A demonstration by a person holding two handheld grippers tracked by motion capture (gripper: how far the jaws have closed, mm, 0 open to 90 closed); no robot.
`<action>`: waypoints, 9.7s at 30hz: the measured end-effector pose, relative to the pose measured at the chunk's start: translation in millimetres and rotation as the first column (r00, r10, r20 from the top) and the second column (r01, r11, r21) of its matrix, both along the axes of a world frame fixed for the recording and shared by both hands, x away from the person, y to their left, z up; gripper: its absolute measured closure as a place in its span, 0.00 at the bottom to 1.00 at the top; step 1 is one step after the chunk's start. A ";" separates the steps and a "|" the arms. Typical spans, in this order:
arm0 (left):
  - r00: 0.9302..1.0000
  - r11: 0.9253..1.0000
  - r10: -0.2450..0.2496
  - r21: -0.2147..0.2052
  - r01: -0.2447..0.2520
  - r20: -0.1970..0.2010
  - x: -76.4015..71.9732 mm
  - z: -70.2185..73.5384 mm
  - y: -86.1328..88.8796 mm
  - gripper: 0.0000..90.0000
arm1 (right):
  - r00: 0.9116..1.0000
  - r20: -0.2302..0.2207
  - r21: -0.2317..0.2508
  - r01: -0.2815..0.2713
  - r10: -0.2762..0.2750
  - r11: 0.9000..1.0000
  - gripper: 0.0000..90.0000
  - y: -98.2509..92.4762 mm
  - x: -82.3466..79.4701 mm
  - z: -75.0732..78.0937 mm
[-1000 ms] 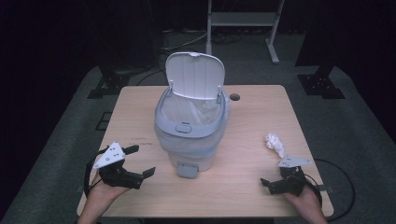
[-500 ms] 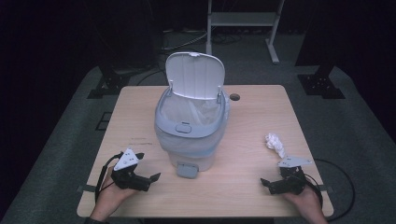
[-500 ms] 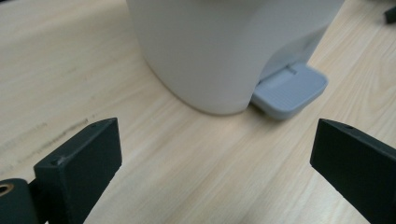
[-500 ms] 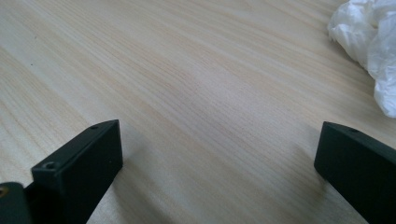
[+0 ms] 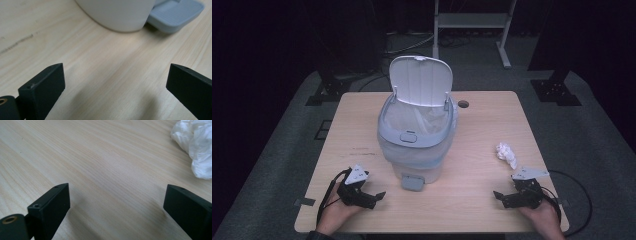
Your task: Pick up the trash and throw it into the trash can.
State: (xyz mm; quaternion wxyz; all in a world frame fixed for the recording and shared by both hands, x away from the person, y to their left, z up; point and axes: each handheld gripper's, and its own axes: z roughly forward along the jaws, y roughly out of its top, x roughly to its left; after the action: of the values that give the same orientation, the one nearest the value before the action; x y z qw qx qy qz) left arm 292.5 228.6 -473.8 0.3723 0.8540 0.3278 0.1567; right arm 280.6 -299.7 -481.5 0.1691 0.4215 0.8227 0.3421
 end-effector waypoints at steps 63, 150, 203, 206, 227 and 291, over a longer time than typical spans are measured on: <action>0.999 1.000 -0.016 0.026 0.017 -0.030 2.7 -9.8 1.2 0.00 | 0.985 0.052 -0.023 0.163 -0.162 0.986 0.07 -9.5 87.2 34.6; 0.999 1.000 -0.015 0.025 0.016 -0.032 2.6 -9.8 1.1 0.00 | 0.992 0.030 0.228 -0.130 0.126 0.965 0.63 -13.1 78.0 72.6; 0.999 1.000 -0.016 0.025 0.017 -0.033 2.6 -9.7 1.2 0.00 | 0.913 0.244 0.363 -0.399 0.327 0.842 0.63 28.4 60.0 172.9; 0.999 1.000 -0.016 0.025 0.017 -0.032 2.6 -9.8 1.2 0.00 | 0.908 0.253 0.364 -0.410 0.335 0.837 0.63 30.6 60.2 177.7; 0.999 1.000 -0.016 0.024 0.017 -0.032 2.6 -9.9 1.2 0.00 | 0.870 0.336 0.371 -0.474 0.360 0.799 0.63 50.5 66.5 222.0; 0.999 1.000 -0.017 0.024 0.018 -0.032 2.6 -9.9 1.1 0.00 | 0.823 0.333 0.331 -0.559 0.460 0.760 0.62 170.9 129.2 261.4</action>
State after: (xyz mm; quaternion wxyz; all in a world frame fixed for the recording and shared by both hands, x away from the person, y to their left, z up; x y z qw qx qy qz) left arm 295.0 229.7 -483.7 0.3581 0.8637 0.3242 0.1439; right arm 409.8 -128.8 -220.1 0.0701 0.1631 0.7890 0.5882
